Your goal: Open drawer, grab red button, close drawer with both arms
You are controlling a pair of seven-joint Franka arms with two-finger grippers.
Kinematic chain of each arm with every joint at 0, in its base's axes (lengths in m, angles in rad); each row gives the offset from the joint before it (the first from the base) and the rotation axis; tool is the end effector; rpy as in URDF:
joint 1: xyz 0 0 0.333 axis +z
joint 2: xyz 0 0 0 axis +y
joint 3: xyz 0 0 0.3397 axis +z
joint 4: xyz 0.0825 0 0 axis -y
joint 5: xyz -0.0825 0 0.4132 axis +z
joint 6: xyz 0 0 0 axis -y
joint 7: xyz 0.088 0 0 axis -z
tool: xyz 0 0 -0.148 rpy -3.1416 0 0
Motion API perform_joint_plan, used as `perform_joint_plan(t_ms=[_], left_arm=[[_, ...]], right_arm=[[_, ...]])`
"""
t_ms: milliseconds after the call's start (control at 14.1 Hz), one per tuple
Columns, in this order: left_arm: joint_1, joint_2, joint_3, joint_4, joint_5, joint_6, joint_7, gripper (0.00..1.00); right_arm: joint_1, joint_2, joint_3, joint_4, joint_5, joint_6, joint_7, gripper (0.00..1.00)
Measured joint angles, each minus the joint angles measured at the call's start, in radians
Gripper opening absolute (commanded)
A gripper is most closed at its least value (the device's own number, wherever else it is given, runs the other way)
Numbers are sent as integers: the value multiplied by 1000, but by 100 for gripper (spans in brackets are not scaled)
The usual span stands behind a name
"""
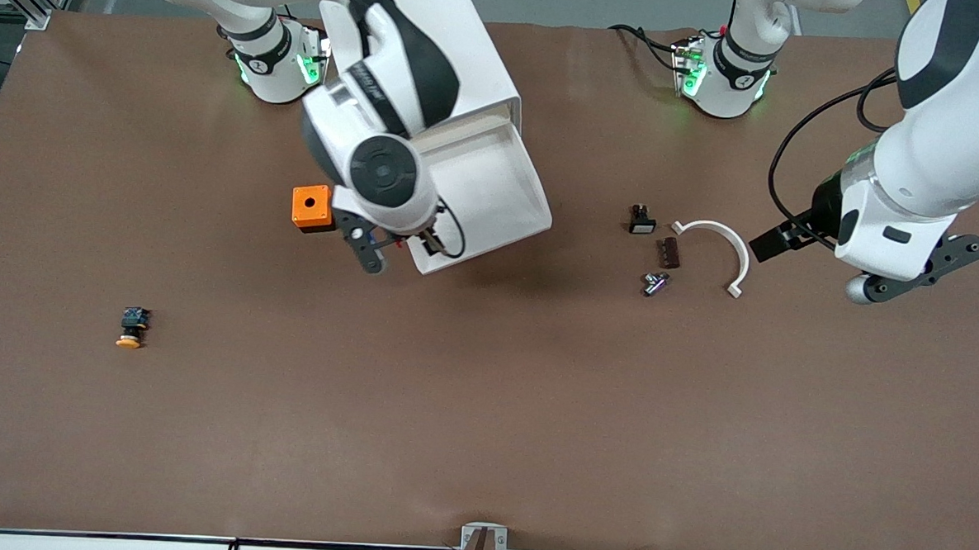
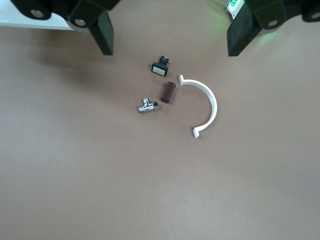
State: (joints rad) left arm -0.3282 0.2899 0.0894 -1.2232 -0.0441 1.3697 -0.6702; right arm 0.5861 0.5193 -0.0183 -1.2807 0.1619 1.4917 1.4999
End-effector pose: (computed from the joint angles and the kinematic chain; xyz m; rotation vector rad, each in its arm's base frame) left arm 0.6273 -0.1691 0.5827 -3.0191 -0.6495 0.2101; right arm 0.5761 0.3998 0.4075 2.6057 -1.3292 -0.4263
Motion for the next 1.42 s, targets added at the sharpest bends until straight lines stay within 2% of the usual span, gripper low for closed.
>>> perform_joint_plan(t_ms=[356,498,640,854,1067,1423], left_arm=[[-2,0,-3,-6,0,0,23,100],[-2,0,-3,-7,0,0,23,100],[-2,0,-4,-7,0,0,23,100],[-2,0,-4,-9,0,0,23,100],[-2,0,-4,-10,0,0,23,100],[0,3,-4,-20,0,1,23,100]], right_arm=[[-213,-60,-8,28,-4,-107,-544,11],[-292,-70,-10,28,-53,-113,-787,11],[-363,-68,-12,24,-96,-94,-1022,11],[-473,-62,-13,-38,-128,23,-1268,11],[-536,-52,-13,-142,-179,166,-1368,11],[-577,-7,-13,-247,-227,335,-1376,8]])
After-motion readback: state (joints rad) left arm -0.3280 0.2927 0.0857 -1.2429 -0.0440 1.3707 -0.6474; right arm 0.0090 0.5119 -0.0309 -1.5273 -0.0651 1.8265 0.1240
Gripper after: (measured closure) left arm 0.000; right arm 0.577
